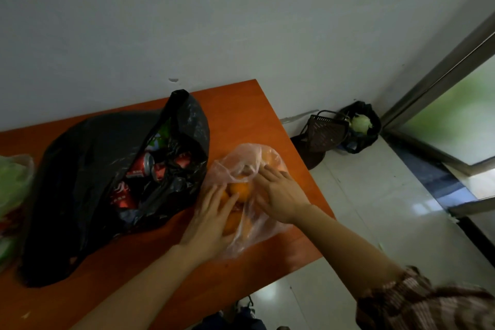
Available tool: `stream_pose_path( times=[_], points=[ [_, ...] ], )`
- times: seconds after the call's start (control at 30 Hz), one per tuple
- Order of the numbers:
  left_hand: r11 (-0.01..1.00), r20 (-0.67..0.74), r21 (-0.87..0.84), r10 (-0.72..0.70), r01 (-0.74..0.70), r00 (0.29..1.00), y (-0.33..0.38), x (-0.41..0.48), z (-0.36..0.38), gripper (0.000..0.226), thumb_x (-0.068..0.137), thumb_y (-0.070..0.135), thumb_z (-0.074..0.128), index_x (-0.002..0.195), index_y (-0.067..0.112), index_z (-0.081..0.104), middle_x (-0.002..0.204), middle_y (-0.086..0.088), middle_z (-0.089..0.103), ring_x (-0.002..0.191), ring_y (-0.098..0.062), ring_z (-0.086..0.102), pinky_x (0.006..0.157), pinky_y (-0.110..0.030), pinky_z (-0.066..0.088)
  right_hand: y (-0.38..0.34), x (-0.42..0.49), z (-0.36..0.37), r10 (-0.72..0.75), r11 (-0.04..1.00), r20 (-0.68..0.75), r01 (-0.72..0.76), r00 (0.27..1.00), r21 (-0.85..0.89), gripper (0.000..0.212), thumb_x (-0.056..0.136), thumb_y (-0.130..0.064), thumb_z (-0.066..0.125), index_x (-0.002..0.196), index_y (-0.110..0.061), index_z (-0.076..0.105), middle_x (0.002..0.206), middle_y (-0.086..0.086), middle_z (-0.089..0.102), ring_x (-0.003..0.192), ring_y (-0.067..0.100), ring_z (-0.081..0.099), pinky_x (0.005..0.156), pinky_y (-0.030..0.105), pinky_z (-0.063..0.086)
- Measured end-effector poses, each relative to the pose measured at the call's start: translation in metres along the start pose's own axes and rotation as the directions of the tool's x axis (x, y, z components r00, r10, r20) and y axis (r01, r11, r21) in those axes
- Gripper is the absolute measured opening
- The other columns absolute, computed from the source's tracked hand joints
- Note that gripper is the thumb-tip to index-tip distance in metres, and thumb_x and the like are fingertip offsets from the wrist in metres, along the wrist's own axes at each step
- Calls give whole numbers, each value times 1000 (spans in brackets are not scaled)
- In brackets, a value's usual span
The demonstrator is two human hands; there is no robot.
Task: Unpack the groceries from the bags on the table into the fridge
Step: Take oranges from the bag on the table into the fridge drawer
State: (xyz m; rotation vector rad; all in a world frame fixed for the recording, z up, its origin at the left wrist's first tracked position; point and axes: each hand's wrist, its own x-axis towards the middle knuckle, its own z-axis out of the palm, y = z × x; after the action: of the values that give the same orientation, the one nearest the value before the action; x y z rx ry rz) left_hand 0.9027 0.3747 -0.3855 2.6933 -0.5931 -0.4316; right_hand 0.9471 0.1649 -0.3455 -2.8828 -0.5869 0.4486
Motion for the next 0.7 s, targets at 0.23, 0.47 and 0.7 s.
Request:
stream_pose_path(
  times=[0.23, 0.47, 0.7],
  points=[
    [996, 0, -81, -48, 47, 999, 0, 9, -13, 94, 78, 69, 35, 150, 14, 10, 155, -8, 10, 144, -26, 5, 116, -45, 19, -5, 32, -14, 307, 946, -18, -307, 951, -103, 38, 95, -33, 40, 123, -14, 57, 134, 9, 51, 129, 31, 35, 102, 47, 29],
    [963, 77, -242, -105, 121, 991, 4, -14, 9, 107, 67, 70, 34, 152, 15, -3, 157, 3, -13, 145, -18, -16, 118, -46, 14, -35, -12, 13, -280, 959, -1, 280, 960, -54, 26, 87, -30, 52, 95, -12, 69, 97, 6, 64, 97, 23, 57, 91, 40, 45],
    [978, 74, -172, -103, 115, 992, -19, 9, -7, 61, 95, 17, 46, 150, 28, 22, 159, 6, 5, 146, -17, 2, 115, -33, 24, -54, -24, 31, -16, 1000, 153, 18, 988, -13, 61, 89, -43, 59, 139, -14, 43, 135, 6, 49, 121, 23, 43, 100, 34, 39]
  ],
)
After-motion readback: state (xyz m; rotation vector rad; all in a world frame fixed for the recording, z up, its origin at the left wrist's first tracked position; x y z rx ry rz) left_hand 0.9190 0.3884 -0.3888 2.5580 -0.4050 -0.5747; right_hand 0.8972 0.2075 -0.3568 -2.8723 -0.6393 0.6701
